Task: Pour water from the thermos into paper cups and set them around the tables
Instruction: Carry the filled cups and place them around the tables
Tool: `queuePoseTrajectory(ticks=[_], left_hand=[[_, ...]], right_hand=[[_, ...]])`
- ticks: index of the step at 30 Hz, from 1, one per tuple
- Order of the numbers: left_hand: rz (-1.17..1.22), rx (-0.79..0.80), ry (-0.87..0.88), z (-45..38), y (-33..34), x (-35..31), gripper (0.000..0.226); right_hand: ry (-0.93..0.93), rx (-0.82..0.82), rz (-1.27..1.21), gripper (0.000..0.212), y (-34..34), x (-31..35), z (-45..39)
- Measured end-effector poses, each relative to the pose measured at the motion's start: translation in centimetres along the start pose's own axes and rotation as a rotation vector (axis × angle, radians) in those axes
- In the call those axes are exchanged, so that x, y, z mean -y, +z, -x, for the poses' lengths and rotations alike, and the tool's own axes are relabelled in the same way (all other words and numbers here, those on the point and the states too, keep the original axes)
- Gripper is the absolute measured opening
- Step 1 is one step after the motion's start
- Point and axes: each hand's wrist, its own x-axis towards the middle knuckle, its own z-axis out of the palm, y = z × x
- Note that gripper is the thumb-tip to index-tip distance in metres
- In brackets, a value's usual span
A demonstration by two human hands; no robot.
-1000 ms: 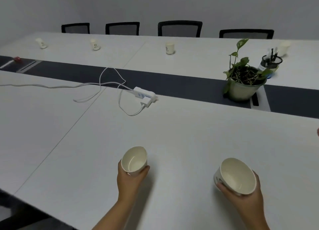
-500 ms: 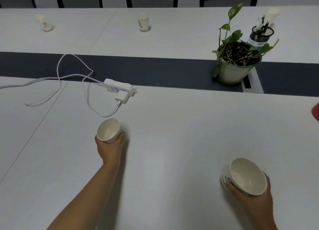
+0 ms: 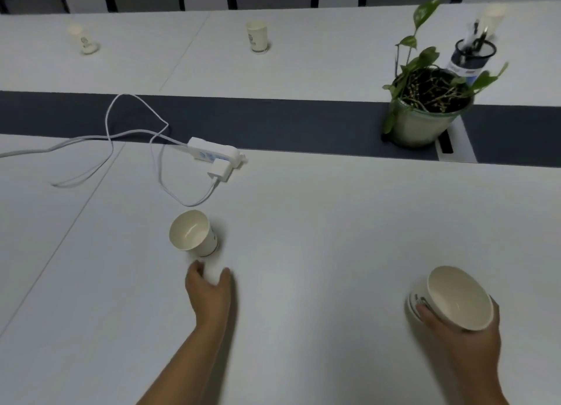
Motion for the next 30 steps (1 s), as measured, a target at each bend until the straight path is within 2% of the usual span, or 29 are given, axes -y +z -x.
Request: queuePoseTrajectory(ticks=[2,6,8,10,13,17,30], left_hand=[[-0.083,0.123,0.085,3.0,1.2,1.4,0.069],[-0.292,0.398,0.489,7.2,5.8,2.8,0.06],[-0.367,0.501,0.605,8.4,8.5,2.1,0.06],[-0.471,0.552,0.712,9.3,10.5,1.3,0.062],[-0.642,0.494,0.873,10.3,11.5,0.9,0.067],[-0.661,0.427,0.904,10.6,11.0,1.5,0.068],[-0.739,0.424,0.913,10.1,10.7,1.9,0.067]], right_hand=[[-0.014,-0.034,-0.028,0.086,-0.8,0.3,-1.1],[-0.05,-0.085,-0.019,0.084,-3.4,0.2,-4.2],[-0.043,-0.112,-0.021,0.083,-4.8,0.0,-5.8],[-0.039,-0.115,-0.023,0.085,-5.9,-0.2,-7.2],[-0.034,-0.128,-0.036,0.091,-7.0,-0.3,-9.0],[-0.021,-0.157,-0.069,0.093,-7.8,-0.8,-11.0],[0.045,-0.164,-0.114,0.097,-6.0,-1.1,-13.6]])
